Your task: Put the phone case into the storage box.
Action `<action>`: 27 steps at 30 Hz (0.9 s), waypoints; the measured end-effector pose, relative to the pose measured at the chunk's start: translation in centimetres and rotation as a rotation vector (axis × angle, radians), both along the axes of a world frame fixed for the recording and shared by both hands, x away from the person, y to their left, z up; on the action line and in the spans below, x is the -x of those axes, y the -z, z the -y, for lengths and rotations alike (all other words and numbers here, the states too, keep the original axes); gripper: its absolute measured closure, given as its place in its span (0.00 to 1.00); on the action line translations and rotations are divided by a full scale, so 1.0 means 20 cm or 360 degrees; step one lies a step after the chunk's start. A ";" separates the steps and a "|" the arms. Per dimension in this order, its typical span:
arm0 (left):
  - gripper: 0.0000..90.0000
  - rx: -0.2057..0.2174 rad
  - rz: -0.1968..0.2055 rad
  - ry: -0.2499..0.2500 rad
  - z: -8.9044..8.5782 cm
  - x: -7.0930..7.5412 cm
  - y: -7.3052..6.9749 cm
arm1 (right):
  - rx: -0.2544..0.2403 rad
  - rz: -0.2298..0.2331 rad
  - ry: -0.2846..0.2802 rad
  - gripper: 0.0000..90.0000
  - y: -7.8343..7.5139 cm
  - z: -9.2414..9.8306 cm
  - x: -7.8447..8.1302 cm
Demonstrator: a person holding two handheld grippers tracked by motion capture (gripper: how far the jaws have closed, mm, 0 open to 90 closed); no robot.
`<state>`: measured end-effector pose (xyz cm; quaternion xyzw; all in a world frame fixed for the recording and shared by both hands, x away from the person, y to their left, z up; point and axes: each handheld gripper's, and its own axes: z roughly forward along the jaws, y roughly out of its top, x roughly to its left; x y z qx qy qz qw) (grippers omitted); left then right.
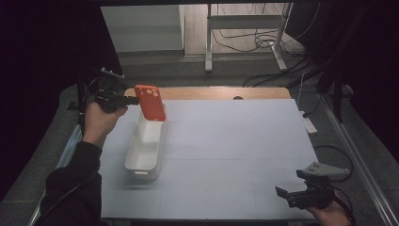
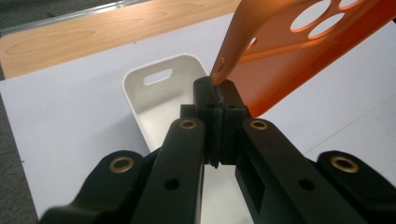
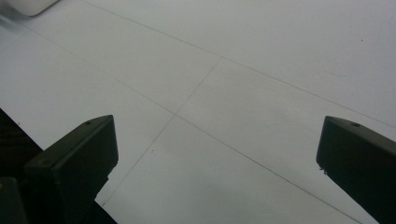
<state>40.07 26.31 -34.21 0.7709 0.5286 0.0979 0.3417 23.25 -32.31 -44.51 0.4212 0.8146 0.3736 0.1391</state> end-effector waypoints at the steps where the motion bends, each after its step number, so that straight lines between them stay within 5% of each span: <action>1: 0.99 -0.0003 0.0000 -0.0003 0.00 0.00 0.00 | 0.0000 0.0000 0.0000 0.00 0.00 0.00 0.00; 27: 0.99 -0.0070 -0.0026 -0.0105 -0.03 -0.12 0.07 | -0.0016 0.0002 0.0004 0.00 0.00 0.00 0.00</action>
